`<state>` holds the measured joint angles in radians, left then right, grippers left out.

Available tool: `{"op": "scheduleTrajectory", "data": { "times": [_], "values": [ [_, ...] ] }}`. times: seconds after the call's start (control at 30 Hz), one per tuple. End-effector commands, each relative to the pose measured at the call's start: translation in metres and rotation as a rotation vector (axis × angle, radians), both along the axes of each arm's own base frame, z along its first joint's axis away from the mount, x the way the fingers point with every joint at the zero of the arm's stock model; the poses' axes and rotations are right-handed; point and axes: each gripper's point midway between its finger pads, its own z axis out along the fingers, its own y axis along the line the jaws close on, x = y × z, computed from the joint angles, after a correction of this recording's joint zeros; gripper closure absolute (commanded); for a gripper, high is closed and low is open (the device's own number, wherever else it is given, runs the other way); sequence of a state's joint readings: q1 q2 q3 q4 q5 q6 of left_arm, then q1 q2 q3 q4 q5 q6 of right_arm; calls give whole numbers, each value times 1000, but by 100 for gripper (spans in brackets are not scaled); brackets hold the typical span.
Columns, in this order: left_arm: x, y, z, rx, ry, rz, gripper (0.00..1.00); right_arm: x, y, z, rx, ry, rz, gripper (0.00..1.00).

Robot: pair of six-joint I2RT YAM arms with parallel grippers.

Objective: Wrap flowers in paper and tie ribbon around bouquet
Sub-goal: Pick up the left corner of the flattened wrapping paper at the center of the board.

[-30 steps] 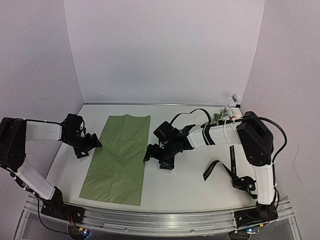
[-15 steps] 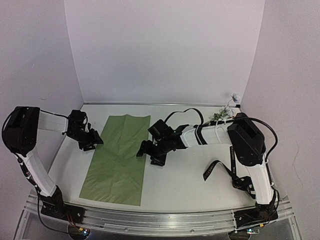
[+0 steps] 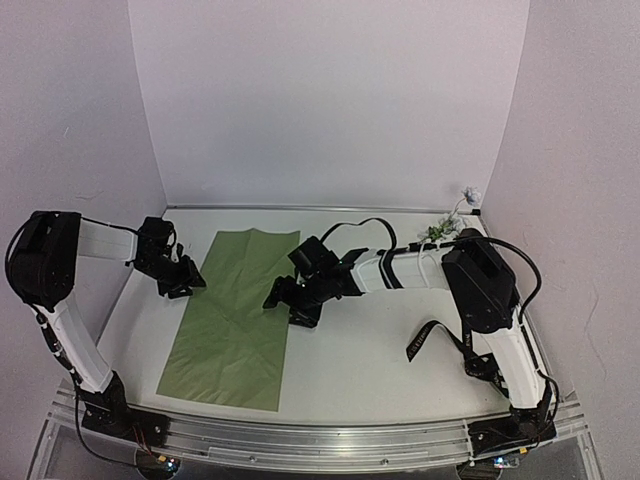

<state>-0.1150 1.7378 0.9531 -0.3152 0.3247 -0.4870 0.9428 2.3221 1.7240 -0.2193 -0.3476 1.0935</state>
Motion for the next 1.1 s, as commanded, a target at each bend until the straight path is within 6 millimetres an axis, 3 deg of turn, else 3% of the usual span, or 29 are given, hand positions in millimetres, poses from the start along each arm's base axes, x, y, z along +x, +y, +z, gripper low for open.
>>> {"op": "scheduleTrajectory", "data": {
  "times": [0.0, 0.17, 0.43, 0.73, 0.93, 1.07],
  "values": [
    [17, 24, 14, 115, -37, 31, 47, -4, -13, -33, -75, 54, -17, 22],
    [27, 14, 2, 64, -16, -9, 37, -4, -11, -37, -74, 62, -18, 22],
    [25, -7, -2, -50, 13, -56, 44, 1, -10, -38, -71, 57, -15, 22],
    [25, -18, 31, -100, -30, -83, 68, 6, -11, -41, -67, 64, -20, 22],
    [22, -22, 46, -120, -43, -93, 92, 9, -9, -41, -64, 66, -20, 22],
    [21, -22, 61, -122, -60, -97, 98, 10, -9, -42, -74, 63, -12, 22]
  ]
}}
